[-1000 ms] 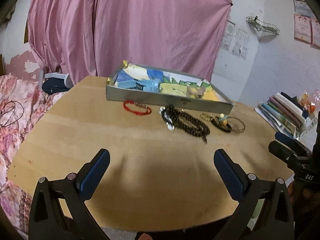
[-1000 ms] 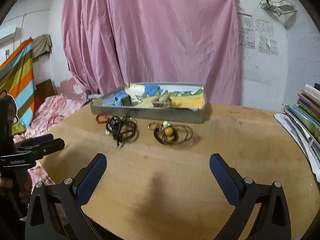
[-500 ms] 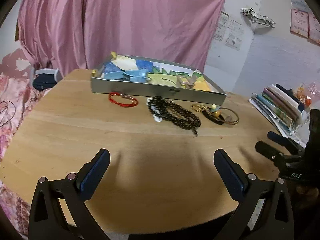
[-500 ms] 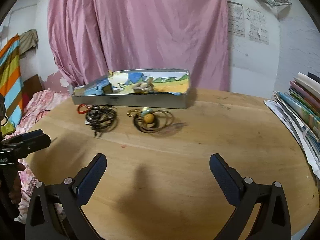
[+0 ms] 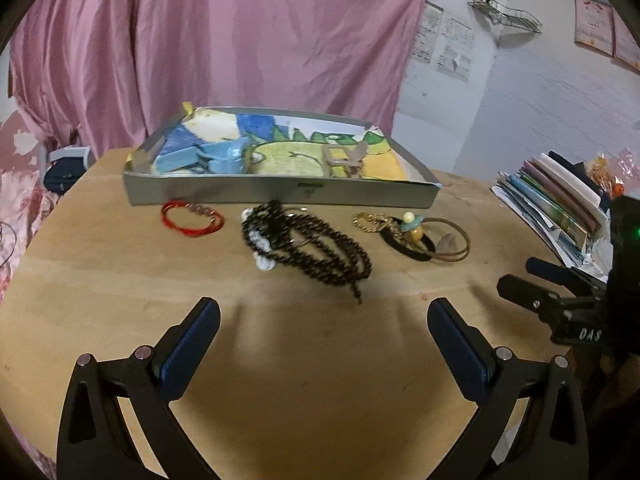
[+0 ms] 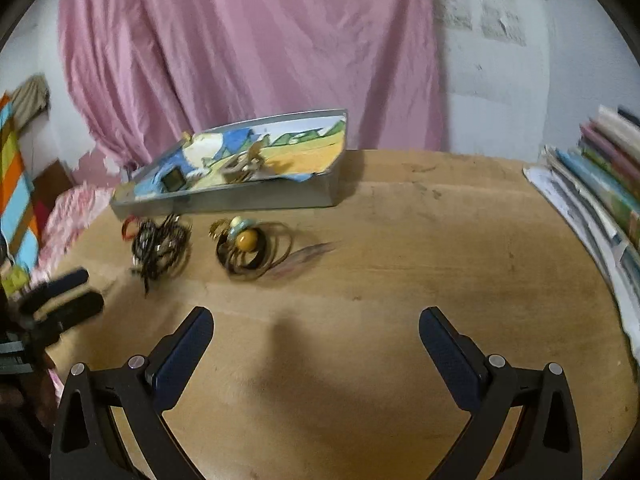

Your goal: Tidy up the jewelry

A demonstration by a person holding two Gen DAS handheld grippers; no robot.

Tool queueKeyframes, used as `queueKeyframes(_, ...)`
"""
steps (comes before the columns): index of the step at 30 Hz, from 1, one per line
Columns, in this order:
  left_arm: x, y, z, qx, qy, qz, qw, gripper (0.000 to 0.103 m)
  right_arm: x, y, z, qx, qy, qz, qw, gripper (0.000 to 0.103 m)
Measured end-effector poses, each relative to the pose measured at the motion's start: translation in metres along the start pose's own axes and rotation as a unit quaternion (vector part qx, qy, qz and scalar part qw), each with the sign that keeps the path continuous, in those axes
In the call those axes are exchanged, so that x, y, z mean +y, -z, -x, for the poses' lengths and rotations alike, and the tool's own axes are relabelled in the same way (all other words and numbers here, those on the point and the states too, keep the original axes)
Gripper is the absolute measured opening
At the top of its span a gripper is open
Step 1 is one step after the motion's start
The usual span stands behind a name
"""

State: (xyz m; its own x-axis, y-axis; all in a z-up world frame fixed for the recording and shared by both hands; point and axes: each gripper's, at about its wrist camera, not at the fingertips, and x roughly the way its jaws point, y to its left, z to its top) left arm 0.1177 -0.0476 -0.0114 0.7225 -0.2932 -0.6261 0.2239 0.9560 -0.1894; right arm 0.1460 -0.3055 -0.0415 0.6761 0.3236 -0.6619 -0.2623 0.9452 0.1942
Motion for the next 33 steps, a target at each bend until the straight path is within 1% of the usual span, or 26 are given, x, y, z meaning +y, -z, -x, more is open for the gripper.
queueKeyframes(4, -0.004, -0.008, -0.010, 0.004, 0.017, -0.013, 0.9998, 0.101, -0.018, -0.016, -0.007, 0.021, -0.040, -0.054, 0.998, 0.103)
queueKeyframes(5, -0.004, -0.010, -0.013, 0.006, 0.021, -0.014, 0.9997, 0.101, -0.020, -0.018, -0.008, 0.023, -0.050, -0.063, 0.997, 0.103)
queueKeyframes(7, -0.005, -0.013, -0.016, 0.006, 0.030, -0.013, 0.9994, 0.100, -0.021, -0.024, -0.010, 0.021, -0.060, -0.065, 0.996, 0.099)
queueKeyframes(9, -0.006, -0.016, -0.018, 0.005, 0.039, -0.015, 0.9991, 0.095, -0.017, -0.026, -0.012, 0.019, -0.063, -0.061, 0.996, 0.088)
queueKeyframes(10, -0.007, -0.017, -0.019, 0.005, 0.041, -0.018, 0.9990, 0.092, -0.016, -0.027, -0.014, 0.021, -0.067, -0.062, 0.996, 0.085)
queueKeyframes(12, -0.009, -0.019, -0.022, 0.009, 0.040, -0.024, 0.9989, 0.079, -0.014, -0.029, -0.019, 0.030, -0.081, -0.067, 0.994, 0.073)
queueKeyframes(14, -0.010, -0.020, -0.026, 0.017, 0.034, -0.030, 0.9989, 0.074, -0.011, -0.032, -0.026, 0.040, -0.087, -0.070, 0.993, 0.068)
queueKeyframes(15, -0.011, -0.021, -0.028, 0.019, 0.031, -0.032, 0.9988, 0.070, -0.009, -0.033, -0.030, 0.047, -0.088, -0.070, 0.993, 0.067)
queueKeyframes(16, -0.012, -0.021, -0.031, 0.024, 0.027, -0.036, 0.9987, 0.069, -0.008, -0.033, -0.033, 0.049, -0.088, -0.071, 0.992, 0.067)
queueKeyframes(18, -0.016, -0.021, -0.036, 0.029, 0.023, -0.047, 0.9982, 0.069, -0.007, -0.035, -0.039, 0.056, -0.094, -0.076, 0.991, 0.060)
queueKeyframes(19, -0.017, -0.022, -0.039, 0.034, 0.019, -0.053, 0.9978, 0.069, -0.007, -0.035, -0.042, 0.059, -0.096, -0.079, 0.990, 0.052)
queueKeyframes(20, -0.018, -0.022, -0.042, 0.038, 0.019, -0.056, 0.9975, 0.066, -0.007, -0.035, -0.044, 0.062, -0.099, -0.083, 0.990, 0.044)
queueKeyframes(21, -0.018, -0.022, -0.044, 0.044, 0.017, -0.058, 0.9972, 0.057, -0.006, -0.035, -0.047, 0.065, -0.100, -0.085, 0.989, 0.037)
queueKeyframes(22, -0.018, -0.023, -0.048, 0.052, 0.014, -0.059, 0.9968, 0.052, -0.005, -0.035, -0.048, 0.067, -0.100, -0.086, 0.989, 0.034)
queueKeyframes(23, -0.017, -0.023, -0.051, 0.059, 0.013, -0.058, 0.9965, 0.044, -0.005, -0.035, -0.049, 0.067, -0.099, -0.086, 0.989, 0.028)
queueKeyframes(24, -0.015, -0.023, -0.053, 0.063, 0.013, -0.054, 0.9965, 0.039, -0.006, -0.034, -0.049, 0.068, -0.101, -0.087, 0.989, 0.021)
queueKeyframes(26, -0.012, -0.022, -0.054, 0.063, 0.013, -0.045, 0.9969, 0.034, -0.005, -0.033, -0.049, 0.068, -0.103, -0.087, 0.988, 0.014)
queueKeyframes(28, -0.007, -0.023, -0.053, 0.063, 0.019, -0.033, 0.9973, 0.025, -0.005, -0.032, -0.048, 0.067, -0.106, -0.084, 0.988, 0.011)
queueKeyframes(29, -0.004, -0.022, -0.053, 0.062, 0.024, -0.027, 0.9974, 0.019, -0.005, -0.032, -0.048, 0.066, -0.109, -0.083, 0.988, 0.010)
queueKeyframes(32, -0.001, -0.022, -0.051, 0.062, 0.032, -0.018, 0.9974, 0.016, -0.003, -0.032, -0.045, 0.058, -0.112, -0.077, 0.989, 0.008)
queueKeyframes(33, -0.001, -0.022, -0.050, 0.061, 0.033, -0.018, 0.9974, 0.011, -0.002, -0.032, -0.045, 0.057, -0.113, -0.075, 0.989, 0.007)
